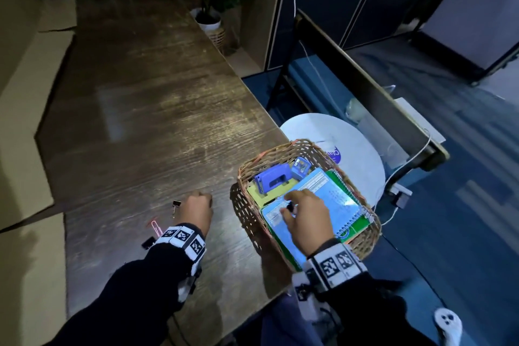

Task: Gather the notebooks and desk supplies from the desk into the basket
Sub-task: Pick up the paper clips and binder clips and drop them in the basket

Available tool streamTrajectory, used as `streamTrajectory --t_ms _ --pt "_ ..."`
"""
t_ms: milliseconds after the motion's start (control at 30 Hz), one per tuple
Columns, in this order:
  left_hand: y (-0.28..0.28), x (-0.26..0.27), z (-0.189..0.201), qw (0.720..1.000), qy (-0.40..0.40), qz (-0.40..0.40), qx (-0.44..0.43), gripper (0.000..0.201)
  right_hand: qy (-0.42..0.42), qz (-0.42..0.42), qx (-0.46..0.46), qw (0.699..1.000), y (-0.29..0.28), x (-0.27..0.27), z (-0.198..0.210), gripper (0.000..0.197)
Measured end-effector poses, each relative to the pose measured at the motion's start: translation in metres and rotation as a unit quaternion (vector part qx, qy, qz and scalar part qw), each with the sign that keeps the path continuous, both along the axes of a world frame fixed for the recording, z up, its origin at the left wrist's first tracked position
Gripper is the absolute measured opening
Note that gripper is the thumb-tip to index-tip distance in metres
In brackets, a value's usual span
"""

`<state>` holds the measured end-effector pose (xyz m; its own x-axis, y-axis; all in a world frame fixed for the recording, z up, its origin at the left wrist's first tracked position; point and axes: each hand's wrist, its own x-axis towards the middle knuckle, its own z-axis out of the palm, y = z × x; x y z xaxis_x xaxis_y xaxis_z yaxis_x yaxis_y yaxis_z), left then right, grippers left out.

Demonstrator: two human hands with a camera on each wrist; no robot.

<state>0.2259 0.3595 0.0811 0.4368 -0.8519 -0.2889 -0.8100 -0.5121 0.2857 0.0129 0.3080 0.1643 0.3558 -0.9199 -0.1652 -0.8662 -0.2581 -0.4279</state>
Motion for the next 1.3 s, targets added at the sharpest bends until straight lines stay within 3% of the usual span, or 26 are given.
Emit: streamTrajectory --t_ms 133,233,333,433,600,667,767,867,967,1067,1300 --pt "-0.002 -0.032 0.039 0.975 0.136 0.064 -0.161 0.011 0.002 -0.089 0.036 0.995 -0.021 -0.041 -0.016 0.029" --pt "-0.012 -0.075 0.062 0.945 0.228 0.029 -0.232 0.005 -0.036 -0.116 0.060 0.991 -0.021 -0.057 -0.026 0.030" --pt "-0.021 -0.109 0.061 0.942 0.262 -0.049 -0.205 0.012 -0.051 -0.134 0.051 0.988 -0.022 -0.071 -0.027 0.025" --pt "-0.027 -0.133 0.054 0.949 0.243 -0.101 -0.172 0.015 -0.058 -0.150 0.034 0.986 -0.025 -0.082 -0.024 0.020" --pt "-0.017 -0.135 0.046 0.941 0.272 -0.082 -0.185 0.038 -0.064 -0.132 0.003 0.989 -0.025 -0.081 -0.015 0.020" --pt "-0.004 -0.113 0.042 0.941 0.251 -0.045 -0.224 0.033 -0.075 -0.114 -0.002 0.991 -0.024 -0.074 -0.012 0.020" --pt "0.018 -0.054 0.031 0.951 0.172 0.079 -0.246 0.020 -0.085 -0.072 -0.014 0.994 -0.020 -0.058 -0.008 0.021" --pt "0.031 0.008 0.009 0.967 0.077 0.171 -0.174 0.022 -0.084 -0.018 -0.016 0.996 -0.009 -0.037 -0.007 0.020" --pt "0.031 0.038 -0.009 0.983 0.024 0.165 -0.078 0.035 -0.068 0.016 -0.001 0.998 0.003 -0.024 -0.007 0.021" --pt "0.027 0.043 -0.022 0.993 -0.004 0.118 -0.030 0.034 -0.050 0.026 0.004 0.998 0.008 -0.027 -0.009 0.022" --pt "0.018 0.038 -0.012 0.991 0.041 0.120 -0.040 0.014 -0.002 -0.016 0.012 1.000 0.001 -0.061 -0.012 0.023"
